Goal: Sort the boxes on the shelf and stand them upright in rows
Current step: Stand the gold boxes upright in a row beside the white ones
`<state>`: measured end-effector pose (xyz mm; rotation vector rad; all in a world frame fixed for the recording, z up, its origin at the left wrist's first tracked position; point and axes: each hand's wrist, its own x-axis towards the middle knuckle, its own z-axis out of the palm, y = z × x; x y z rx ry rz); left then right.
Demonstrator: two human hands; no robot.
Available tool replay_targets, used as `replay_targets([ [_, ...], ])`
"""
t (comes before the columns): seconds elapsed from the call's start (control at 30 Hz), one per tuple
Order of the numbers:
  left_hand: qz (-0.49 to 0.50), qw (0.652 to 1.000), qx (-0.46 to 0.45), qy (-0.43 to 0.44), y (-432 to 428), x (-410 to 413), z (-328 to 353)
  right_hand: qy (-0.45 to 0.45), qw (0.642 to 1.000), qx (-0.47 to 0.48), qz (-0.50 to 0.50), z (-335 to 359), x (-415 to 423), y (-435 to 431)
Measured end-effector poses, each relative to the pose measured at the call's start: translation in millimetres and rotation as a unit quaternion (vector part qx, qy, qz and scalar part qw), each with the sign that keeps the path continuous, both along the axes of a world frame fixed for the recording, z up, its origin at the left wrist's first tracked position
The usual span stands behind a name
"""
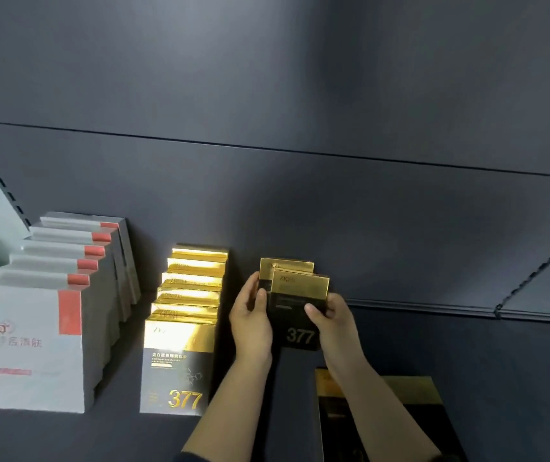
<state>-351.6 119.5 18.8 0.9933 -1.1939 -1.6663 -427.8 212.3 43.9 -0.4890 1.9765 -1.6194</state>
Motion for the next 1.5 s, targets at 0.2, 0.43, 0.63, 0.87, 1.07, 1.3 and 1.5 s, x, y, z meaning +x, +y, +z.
replay_targets([
  [0.2,-0.076,0.996,-0.035,-0.011,4.7,1.1,-8.1,0.05,0.999,0.009,0.008,-8.7,5.2,-15.1],
  [0.43,-0.079,0.984,-0.119,-0.104,2.5,0.4,-17.2,0.057,0.998,0.021,0.02,-12.4,14.7,-26.6],
  [0.63,-0.077,0.977,-0.14,-0.143,6.2,2.3,-16.9,0.048,0.998,0.034,0.024,-10.6,15.0,-27.2],
  [0.87,-0.055,0.967,-0.149,-0.199,40.9,26.0,-4.0,-0.005,0.999,0.039,-0.01,8.9,1.7,7.6],
  [1.07,-0.206,0.893,-0.234,-0.326,96.9,53.9,-4.0,0.078,0.932,0.353,0.013,25.6,-38.4,97.5],
  [1.3,-0.3,0.788,-0.232,-0.484,132.7,50.1,-6.3,0.115,0.861,0.491,0.07,16.0,-17.5,143.4],
  [1.5,-0.269,0.892,-0.176,-0.318,136.4,49.3,-12.1,0.1,0.922,0.372,0.044,17.1,-12.3,149.8],
])
